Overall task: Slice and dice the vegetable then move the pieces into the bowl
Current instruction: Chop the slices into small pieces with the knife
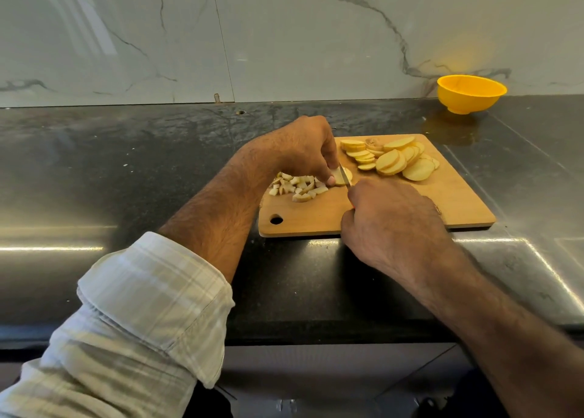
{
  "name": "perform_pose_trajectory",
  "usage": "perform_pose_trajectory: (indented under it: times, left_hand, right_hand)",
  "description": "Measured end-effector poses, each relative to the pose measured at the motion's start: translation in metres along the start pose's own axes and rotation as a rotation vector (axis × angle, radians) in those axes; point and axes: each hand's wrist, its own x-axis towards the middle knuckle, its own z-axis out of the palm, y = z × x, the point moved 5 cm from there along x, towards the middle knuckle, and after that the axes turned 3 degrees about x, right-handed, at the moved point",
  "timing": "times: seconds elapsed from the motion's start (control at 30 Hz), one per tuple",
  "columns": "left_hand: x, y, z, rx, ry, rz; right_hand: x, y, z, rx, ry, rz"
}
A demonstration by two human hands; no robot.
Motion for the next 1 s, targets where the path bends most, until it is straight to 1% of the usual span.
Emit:
perform_pose_trajectory:
  times: [0.1, 0.23, 0.27, 0.47, 0.63, 0.73, 0.87, 1.0]
  left_hand:
    - [0.000, 0.001, 0.000, 0.004, 0.003, 0.006]
    - [0.000, 0.001, 0.000, 0.002, -0.003, 0.011]
    - [0.000, 0.000, -0.001, -0.001, -0.005, 0.014]
    - [-0.001, -0.009, -0.004, -0.017, 0.010, -0.008]
    - [-0.001, -0.008, -0.003, -0.013, -0.007, -0.011]
    - [-0.003, -0.007, -0.004, -0.007, -0.012, 0.022]
    - [-0.005, 0.002, 0.000, -0.019, -0.075, 0.093]
    - [-0.006, 0.006, 0.005, -0.001, -0.118, 0.100]
  right_hand:
    - [0.009, -0.003, -0.004, 0.028, 0.023, -0.008]
    - [0.019, -0.003, -0.006, 0.057, -0.130, 0.063]
    - [0.019, -0.003, -0.007, 0.058, -0.142, 0.070]
    - [0.004, 0.004, -0.011, 0.058, -0.100, 0.047]
    - [0.002, 0.000, -0.008, 0.060, -0.156, 0.055]
    - [0.000, 0.003, -0.008, 0.071, -0.146, 0.069]
    - [-0.008, 0.011, -0.012, 0.070, -0.117, 0.107]
    - [-0.012, 0.015, -0.010, 0.098, -0.129, 0.126]
